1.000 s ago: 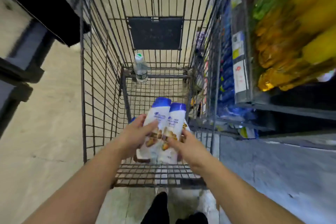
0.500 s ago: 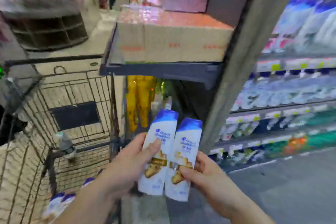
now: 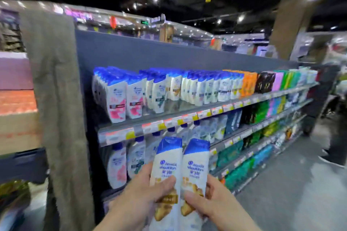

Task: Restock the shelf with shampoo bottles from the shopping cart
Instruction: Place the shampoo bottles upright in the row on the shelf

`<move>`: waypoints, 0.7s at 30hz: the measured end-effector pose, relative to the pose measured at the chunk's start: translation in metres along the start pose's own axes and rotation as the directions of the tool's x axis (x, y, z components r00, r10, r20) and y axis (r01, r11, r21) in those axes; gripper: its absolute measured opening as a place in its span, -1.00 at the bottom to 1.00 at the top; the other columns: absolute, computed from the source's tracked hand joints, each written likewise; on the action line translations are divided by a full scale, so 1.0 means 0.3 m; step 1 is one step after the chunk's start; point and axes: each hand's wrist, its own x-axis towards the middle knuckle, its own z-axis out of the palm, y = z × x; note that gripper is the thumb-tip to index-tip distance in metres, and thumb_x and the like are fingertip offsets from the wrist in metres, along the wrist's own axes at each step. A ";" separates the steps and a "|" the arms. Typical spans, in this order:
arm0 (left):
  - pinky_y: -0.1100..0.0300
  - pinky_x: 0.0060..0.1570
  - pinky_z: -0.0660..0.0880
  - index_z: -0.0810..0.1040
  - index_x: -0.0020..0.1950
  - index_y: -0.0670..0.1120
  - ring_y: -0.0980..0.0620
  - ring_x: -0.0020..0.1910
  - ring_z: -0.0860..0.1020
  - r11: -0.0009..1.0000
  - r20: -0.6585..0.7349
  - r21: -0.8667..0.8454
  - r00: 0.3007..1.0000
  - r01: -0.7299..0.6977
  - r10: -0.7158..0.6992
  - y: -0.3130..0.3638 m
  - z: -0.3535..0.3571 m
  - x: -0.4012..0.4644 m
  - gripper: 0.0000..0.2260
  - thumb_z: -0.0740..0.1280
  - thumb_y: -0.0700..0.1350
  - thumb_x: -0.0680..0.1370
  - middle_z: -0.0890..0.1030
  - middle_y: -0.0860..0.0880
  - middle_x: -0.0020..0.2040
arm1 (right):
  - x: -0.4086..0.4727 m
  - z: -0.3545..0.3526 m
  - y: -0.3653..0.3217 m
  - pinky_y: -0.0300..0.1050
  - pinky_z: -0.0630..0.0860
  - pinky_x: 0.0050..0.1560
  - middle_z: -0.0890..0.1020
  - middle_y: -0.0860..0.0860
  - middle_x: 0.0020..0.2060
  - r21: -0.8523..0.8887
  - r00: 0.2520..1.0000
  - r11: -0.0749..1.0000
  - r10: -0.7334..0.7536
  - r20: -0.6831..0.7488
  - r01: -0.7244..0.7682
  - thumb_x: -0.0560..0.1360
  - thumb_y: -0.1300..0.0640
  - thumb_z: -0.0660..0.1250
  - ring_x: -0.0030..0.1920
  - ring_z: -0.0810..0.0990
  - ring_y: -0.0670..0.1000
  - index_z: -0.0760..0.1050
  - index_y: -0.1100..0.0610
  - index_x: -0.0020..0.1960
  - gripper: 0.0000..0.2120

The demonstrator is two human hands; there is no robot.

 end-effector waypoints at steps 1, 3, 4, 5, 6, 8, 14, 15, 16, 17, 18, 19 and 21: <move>-0.17 0.01 0.60 0.50 0.21 -0.26 -0.26 -0.06 0.68 0.999 -0.002 0.032 1.000 -0.015 0.015 0.004 0.020 0.070 -0.32 0.61 -0.16 0.14 0.70 -0.30 -0.01 | 0.057 -0.046 -0.011 -0.11 0.60 0.01 0.73 -0.01 0.01 -0.019 1.000 1.000 -0.006 -0.013 0.005 0.12 0.01 0.65 0.02 0.70 -0.01 0.49 0.09 0.26 -0.26; -0.28 0.14 0.50 0.54 0.16 -0.21 -0.30 -0.03 0.65 0.996 0.015 0.063 0.998 -0.055 0.054 0.020 0.043 0.229 -0.21 0.69 0.00 0.01 0.70 -0.31 -0.02 | 0.182 -0.127 -0.040 -0.25 0.59 -0.09 0.74 -0.07 -0.04 -0.063 0.998 0.997 -0.041 -0.041 0.039 0.32 0.17 0.55 -0.04 0.70 -0.11 0.51 0.08 0.24 -0.49; -0.26 0.14 0.48 0.56 0.13 -0.21 -0.30 -0.06 0.64 0.996 0.015 0.054 0.998 -0.065 0.064 0.041 0.062 0.314 -0.29 0.67 -0.05 0.05 0.70 -0.32 -0.04 | 0.249 -0.170 -0.062 -0.29 0.58 -0.15 0.75 -0.08 -0.09 -0.076 0.996 0.996 -0.061 -0.065 0.056 0.35 0.24 0.53 -0.09 0.70 -0.15 0.52 0.09 0.20 -0.55; -0.22 0.11 0.48 0.56 0.11 -0.22 -0.28 -0.08 0.64 0.996 0.006 0.049 0.997 -0.079 0.079 0.074 0.082 0.396 -0.41 0.61 -0.13 0.14 0.70 -0.31 -0.05 | 0.316 -0.214 -0.094 -0.31 0.57 -0.19 0.75 -0.06 -0.11 -0.094 0.993 0.993 -0.081 -0.091 0.073 0.33 0.27 0.53 -0.13 0.70 -0.15 0.53 0.10 0.18 -0.55; -0.17 0.10 0.49 0.56 0.12 -0.22 -0.26 -0.09 0.65 0.993 -0.005 0.067 0.995 -0.102 0.103 0.113 0.104 0.477 -0.50 0.54 -0.18 0.21 0.72 -0.27 -0.06 | 0.383 -0.256 -0.134 -0.31 0.57 -0.20 0.75 -0.05 -0.10 -0.122 0.987 0.988 -0.107 -0.117 0.093 0.31 0.27 0.54 -0.13 0.70 -0.14 0.54 0.10 0.18 -0.54; -0.14 0.09 0.56 0.54 0.16 -0.16 -0.18 -0.04 0.69 0.969 -0.010 0.137 0.978 -0.205 0.208 0.188 0.154 0.635 -0.59 0.53 -0.21 0.34 0.74 -0.16 -0.04 | 0.518 -0.329 -0.219 -0.31 0.57 -0.20 0.74 -0.03 -0.09 -0.187 0.973 0.970 -0.183 -0.142 0.155 0.33 0.27 0.54 -0.13 0.71 -0.12 0.54 0.10 0.18 -0.55; 0.50 -0.33 0.46 0.47 0.01 0.03 0.37 -0.25 0.60 0.730 -0.140 0.506 0.791 -0.460 0.596 0.351 0.260 1.069 -0.80 0.42 -0.19 0.50 0.64 0.18 -0.17 | 0.948 -0.482 -0.358 -0.06 0.63 -0.04 0.71 -0.02 -0.11 -0.377 0.882 0.886 -0.385 -0.271 0.270 0.35 0.22 0.51 -0.11 0.70 -0.02 0.51 0.04 0.07 -0.66; 0.50 -0.32 0.44 0.46 0.05 0.01 0.37 -0.24 0.59 0.694 -0.166 0.556 0.757 -0.457 0.631 0.347 0.257 1.137 -0.79 0.41 -0.19 0.50 0.62 0.19 -0.14 | 1.015 -0.487 -0.365 -0.02 0.63 -0.03 0.71 -0.02 -0.12 -0.403 0.874 0.870 -0.407 -0.264 0.284 0.35 0.21 0.50 -0.11 0.69 -0.03 0.49 -0.01 0.03 -0.67; 0.50 -0.31 0.44 0.44 0.10 -0.01 0.38 -0.22 0.58 0.683 -0.199 0.578 0.735 -0.446 0.648 0.335 0.248 1.203 -0.77 0.40 -0.20 0.50 0.63 0.18 -0.10 | 1.082 -0.492 -0.362 0.00 0.62 -0.02 0.70 -0.04 -0.13 -0.416 0.872 0.862 -0.417 -0.256 0.290 0.35 0.21 0.50 -0.12 0.68 -0.05 0.47 -0.04 -0.02 -0.69; 0.50 -0.30 0.45 0.43 0.14 -0.02 0.40 -0.20 0.57 0.689 -0.243 0.584 0.717 -0.430 0.653 0.324 0.239 1.257 -0.74 0.39 -0.20 0.51 0.63 0.16 -0.05 | 1.141 -0.492 -0.358 -0.01 0.62 -0.04 0.69 -0.05 -0.14 -0.415 0.874 0.859 -0.421 -0.243 0.299 0.35 0.20 0.49 -0.13 0.67 -0.06 0.45 -0.06 -0.05 -0.70; 0.51 -0.30 0.45 0.42 0.18 -0.03 0.41 -0.18 0.57 0.701 -0.287 0.584 0.704 -0.409 0.650 0.308 0.224 1.307 -0.72 0.38 -0.20 0.52 0.63 0.15 -0.02 | 1.198 -0.492 -0.346 -0.06 0.62 -0.08 0.69 -0.07 -0.16 -0.401 0.876 0.862 -0.422 -0.232 0.309 0.36 0.19 0.48 -0.15 0.67 -0.07 0.43 -0.05 -0.06 -0.71; 0.52 -0.32 0.45 0.41 0.22 -0.03 0.43 -0.17 0.56 0.716 -0.328 0.577 0.691 -0.393 0.644 0.294 0.215 1.345 -0.70 0.37 -0.21 0.53 0.61 0.16 -0.01 | 1.244 -0.490 -0.334 -0.18 0.61 -0.13 0.68 -0.10 -0.18 -0.391 0.880 0.864 -0.422 -0.218 0.317 0.37 0.18 0.46 -0.16 0.66 -0.09 0.42 -0.04 -0.06 -0.73; 0.57 -0.34 0.44 0.40 0.24 -0.06 0.44 -0.20 0.54 0.748 -0.398 0.560 0.675 -0.358 0.621 0.262 0.195 1.401 -0.69 0.35 -0.25 0.54 0.56 0.20 -0.04 | 1.318 -0.487 -0.312 -0.42 0.48 -0.23 0.64 -0.18 -0.19 -0.380 0.879 0.858 -0.437 -0.190 0.345 0.40 0.12 0.45 -0.15 0.63 -0.14 0.42 -0.04 -0.01 -0.75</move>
